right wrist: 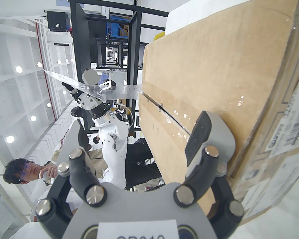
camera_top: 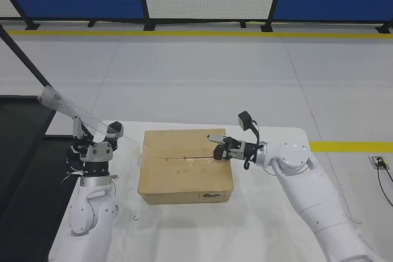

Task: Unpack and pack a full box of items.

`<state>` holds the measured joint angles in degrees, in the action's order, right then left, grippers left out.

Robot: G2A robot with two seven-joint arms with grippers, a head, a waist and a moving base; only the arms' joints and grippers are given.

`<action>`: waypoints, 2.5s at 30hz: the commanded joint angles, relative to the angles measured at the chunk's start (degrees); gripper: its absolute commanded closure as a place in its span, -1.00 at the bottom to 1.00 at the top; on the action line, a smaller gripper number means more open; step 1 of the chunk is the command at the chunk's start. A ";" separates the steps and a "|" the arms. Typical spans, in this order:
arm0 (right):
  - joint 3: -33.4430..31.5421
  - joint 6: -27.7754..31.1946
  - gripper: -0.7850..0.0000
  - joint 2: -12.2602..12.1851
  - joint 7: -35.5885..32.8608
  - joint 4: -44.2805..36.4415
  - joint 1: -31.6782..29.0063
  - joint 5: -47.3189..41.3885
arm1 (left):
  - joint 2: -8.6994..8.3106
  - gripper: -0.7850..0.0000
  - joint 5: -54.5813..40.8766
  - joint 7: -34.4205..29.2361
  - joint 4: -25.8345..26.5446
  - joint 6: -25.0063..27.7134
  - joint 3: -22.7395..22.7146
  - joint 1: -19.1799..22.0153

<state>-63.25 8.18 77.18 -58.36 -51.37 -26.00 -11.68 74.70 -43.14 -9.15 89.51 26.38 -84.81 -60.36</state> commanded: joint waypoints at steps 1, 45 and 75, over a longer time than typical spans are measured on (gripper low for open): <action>-0.04 -0.10 -1.00 -0.07 0.02 -0.27 -0.18 0.00 | 0.18 -1.00 1.22 0.50 0.33 0.51 0.79 0.03; -6.66 0.71 -1.00 -3.65 0.02 -6.87 -6.63 -1.71 | 4.45 -1.00 25.95 6.31 -7.30 3.31 15.45 5.66; -14.41 1.13 -1.00 -7.48 -1.62 -13.89 -15.65 -2.04 | 5.98 -1.00 28.56 6.49 -5.15 4.84 15.21 4.52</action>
<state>-77.59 9.57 69.84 -59.83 -65.21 -41.65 -14.49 80.75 -14.14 -2.53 83.53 31.21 -68.96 -55.58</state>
